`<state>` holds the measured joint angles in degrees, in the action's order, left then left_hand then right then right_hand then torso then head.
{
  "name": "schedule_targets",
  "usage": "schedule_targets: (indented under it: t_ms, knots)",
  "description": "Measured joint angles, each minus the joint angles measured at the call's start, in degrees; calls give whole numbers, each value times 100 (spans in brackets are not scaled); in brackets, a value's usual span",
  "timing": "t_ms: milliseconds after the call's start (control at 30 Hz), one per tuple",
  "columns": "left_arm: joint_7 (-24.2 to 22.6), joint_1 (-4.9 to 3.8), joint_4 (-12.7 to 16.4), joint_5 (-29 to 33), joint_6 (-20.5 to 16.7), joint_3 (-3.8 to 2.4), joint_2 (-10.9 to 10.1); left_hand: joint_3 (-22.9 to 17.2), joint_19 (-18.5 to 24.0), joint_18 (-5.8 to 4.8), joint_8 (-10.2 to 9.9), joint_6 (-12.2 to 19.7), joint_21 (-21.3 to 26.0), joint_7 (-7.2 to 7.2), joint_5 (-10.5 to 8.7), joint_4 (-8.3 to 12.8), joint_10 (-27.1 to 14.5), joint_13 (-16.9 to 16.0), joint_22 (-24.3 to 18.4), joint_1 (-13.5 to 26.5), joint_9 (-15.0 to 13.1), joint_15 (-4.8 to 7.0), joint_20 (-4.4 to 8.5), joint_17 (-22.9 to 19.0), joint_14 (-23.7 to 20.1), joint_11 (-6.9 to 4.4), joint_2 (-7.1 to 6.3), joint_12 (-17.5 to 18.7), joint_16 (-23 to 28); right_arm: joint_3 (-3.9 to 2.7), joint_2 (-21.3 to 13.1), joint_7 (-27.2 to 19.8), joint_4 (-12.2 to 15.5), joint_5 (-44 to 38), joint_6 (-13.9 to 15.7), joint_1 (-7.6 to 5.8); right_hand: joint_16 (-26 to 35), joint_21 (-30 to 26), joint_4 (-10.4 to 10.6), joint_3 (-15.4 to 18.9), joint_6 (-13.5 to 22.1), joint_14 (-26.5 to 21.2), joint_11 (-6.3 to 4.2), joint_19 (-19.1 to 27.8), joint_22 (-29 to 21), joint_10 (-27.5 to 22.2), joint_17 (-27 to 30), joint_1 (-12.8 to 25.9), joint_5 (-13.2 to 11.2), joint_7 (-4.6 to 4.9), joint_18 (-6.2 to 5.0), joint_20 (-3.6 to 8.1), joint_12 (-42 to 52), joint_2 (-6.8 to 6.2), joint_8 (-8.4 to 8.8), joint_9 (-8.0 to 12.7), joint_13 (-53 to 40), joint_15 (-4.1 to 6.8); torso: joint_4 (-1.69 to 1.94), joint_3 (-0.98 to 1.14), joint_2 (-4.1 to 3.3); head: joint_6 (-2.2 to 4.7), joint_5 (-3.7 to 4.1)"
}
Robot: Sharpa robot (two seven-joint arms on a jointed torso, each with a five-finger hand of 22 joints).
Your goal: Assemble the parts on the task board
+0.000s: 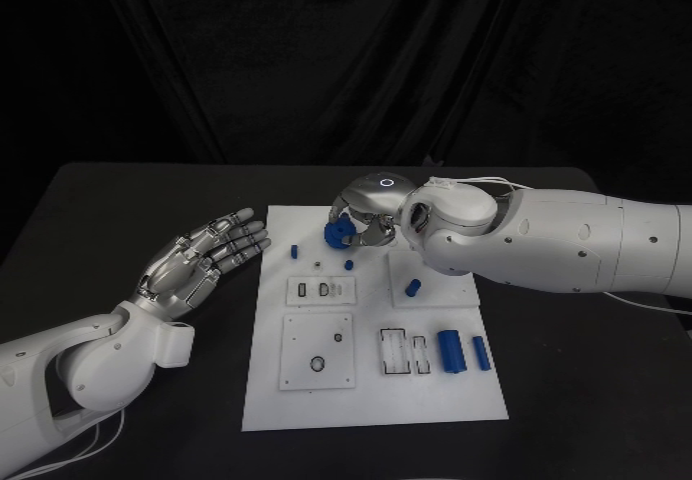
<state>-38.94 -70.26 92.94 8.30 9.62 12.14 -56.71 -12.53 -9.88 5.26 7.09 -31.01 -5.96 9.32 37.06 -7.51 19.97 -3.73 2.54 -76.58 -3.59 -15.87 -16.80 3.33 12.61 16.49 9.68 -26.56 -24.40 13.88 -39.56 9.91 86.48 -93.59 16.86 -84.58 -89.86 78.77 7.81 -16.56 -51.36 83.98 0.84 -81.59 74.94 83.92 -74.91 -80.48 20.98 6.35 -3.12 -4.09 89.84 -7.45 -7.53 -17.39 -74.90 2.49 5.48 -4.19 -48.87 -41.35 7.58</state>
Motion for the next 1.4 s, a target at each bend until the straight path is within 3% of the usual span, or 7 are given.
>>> schedule_targets:
  t_ms: [467,900,1000,1067,1133,1300,1400]
  knots:
    - [0,0,-28,0,18,0,13,-15,0,0,0,0,0,0,0,16,0,1,0,0,0,0,0,5,0,0,0,0,0,12,-21,55,-45,-1,-1,23,0,-187,-100,-277,211,0,0,82,-1,0,0,-67,297,16,-1,-1,0,37,253,213,-4,0,-4,0,3,0,-10]
    - [0,0,-43,1,40,0,22,-15,0,0,0,0,0,0,0,16,0,1,0,0,0,0,0,4,0,0,0,-23,0,13,-29,97,-57,-1,-6,30,0,-298,-172,-363,425,0,0,166,-2,0,0,-67,198,-17,0,3,0,38,359,365,-3,0,-1,0,3,-6,-12]
    - [0,0,-46,1,44,0,24,-15,0,0,0,0,0,0,0,16,0,1,0,0,0,0,0,4,0,0,0,-23,0,13,-29,101,-61,-1,-10,31,0,-357,-172,-363,501,0,0,186,-2,0,0,-61,24,-29,-1,22,0,37,359,411,-3,0,-1,0,3,-12,-14]
    - [0,0,-48,1,46,0,25,-15,0,1,0,0,0,0,0,16,0,2,0,0,0,0,0,4,0,0,0,-23,0,12,-29,101,-63,-1,-16,31,0,-385,-169,-359,566,0,0,186,-2,0,0,82,-251,-53,-95,22,0,24,359,465,-3,0,-1,0,3,-12,-14]
    - [0,1,-50,1,48,0,26,-15,0,0,0,0,0,0,0,16,0,2,0,0,0,0,0,4,0,0,0,-23,0,12,-29,101,-64,-1,-22,33,0,-389,-108,-245,636,0,0,186,-2,0,0,204,-607,-80,-94,22,0,-4,359,512,-2,0,-1,0,3,-13,-14]
    - [0,1,-59,1,52,0,27,-31,0,0,0,0,0,0,-22,0,0,2,0,0,0,0,0,4,0,0,0,-23,0,12,-27,91,-64,6,-31,37,0,-423,37,28,684,0,0,185,-2,0,0,360,-1206,-111,-94,22,0,-38,359,602,-2,0,-1,-1,3,-13,-8]
    - [0,1,-62,1,54,0,28,-31,0,0,0,0,0,0,-22,0,0,2,0,0,0,0,0,3,0,0,0,-23,0,12,-27,84,-64,22,-31,40,0,-425,97,115,704,0,0,185,-2,0,0,360,-1353,-90,-94,22,0,-38,359,624,-2,0,-1,-1,3,-13,-8]
